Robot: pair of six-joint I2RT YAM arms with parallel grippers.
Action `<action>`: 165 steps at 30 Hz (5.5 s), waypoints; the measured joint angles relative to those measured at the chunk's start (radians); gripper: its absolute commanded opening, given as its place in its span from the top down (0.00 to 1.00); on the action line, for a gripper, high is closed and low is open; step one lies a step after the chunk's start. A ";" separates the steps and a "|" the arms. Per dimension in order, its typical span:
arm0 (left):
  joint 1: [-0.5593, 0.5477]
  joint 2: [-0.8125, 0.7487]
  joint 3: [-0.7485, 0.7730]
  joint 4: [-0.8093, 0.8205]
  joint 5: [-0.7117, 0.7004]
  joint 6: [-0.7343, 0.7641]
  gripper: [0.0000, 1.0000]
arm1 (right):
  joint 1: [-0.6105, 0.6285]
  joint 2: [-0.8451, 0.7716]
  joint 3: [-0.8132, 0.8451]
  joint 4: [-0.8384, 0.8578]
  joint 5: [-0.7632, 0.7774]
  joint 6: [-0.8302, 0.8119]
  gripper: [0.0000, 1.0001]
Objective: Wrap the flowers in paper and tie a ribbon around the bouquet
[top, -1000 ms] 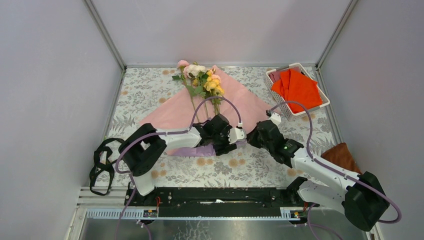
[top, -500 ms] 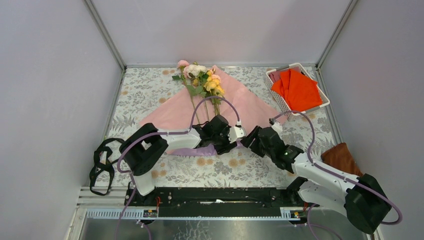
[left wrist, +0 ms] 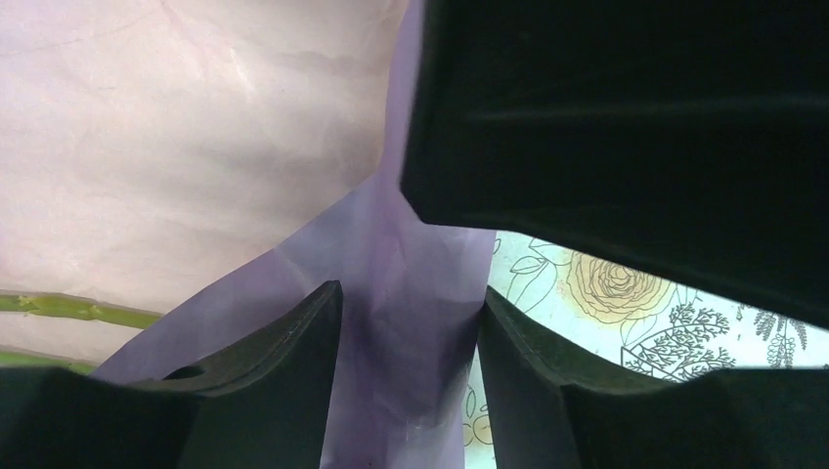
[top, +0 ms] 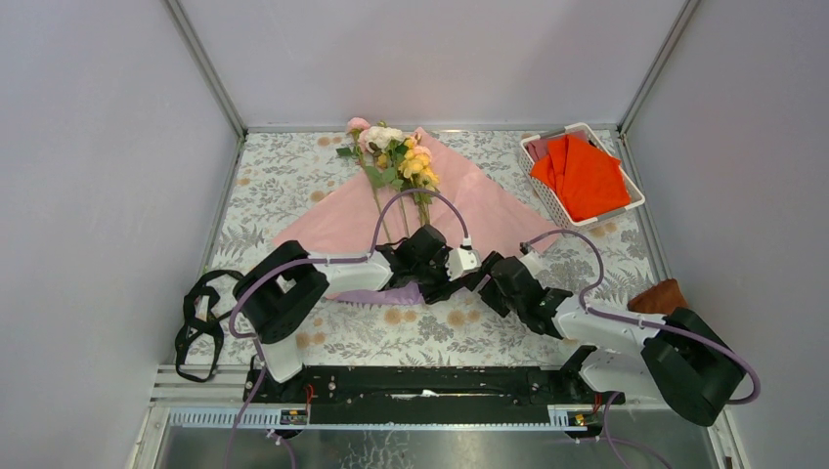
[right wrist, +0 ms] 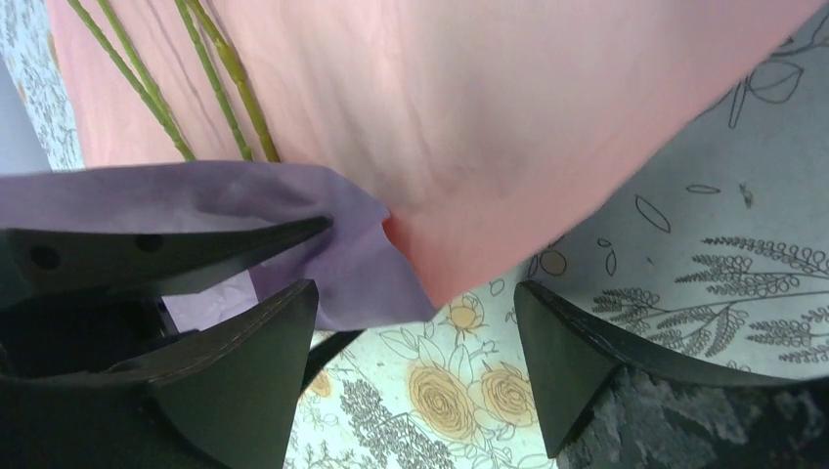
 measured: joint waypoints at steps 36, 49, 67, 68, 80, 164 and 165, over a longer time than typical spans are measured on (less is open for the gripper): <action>0.463 -0.085 0.126 -0.423 0.193 0.015 0.39 | 0.011 0.080 0.080 -0.014 0.097 -0.304 1.00; 0.494 0.018 0.201 -0.467 0.322 -0.017 1.00 | 0.034 0.112 0.277 -0.198 0.169 -0.630 1.00; 0.505 0.153 0.253 -0.445 0.292 -0.079 1.00 | 0.394 0.517 0.699 -0.160 0.280 -1.376 1.00; 0.505 0.153 0.253 -0.443 0.292 -0.082 1.00 | 0.399 0.536 0.717 -0.161 0.289 -1.379 1.00; 0.523 0.141 0.231 -0.388 0.281 -0.087 1.00 | 0.121 0.150 0.229 0.029 0.148 -0.840 0.01; 0.138 0.089 0.196 -0.339 0.149 -0.009 0.90 | 0.067 0.072 -0.032 0.253 0.172 -0.218 1.00; 0.138 0.090 0.196 -0.337 0.143 -0.010 0.90 | 0.066 0.060 -0.035 0.250 0.174 -0.217 1.00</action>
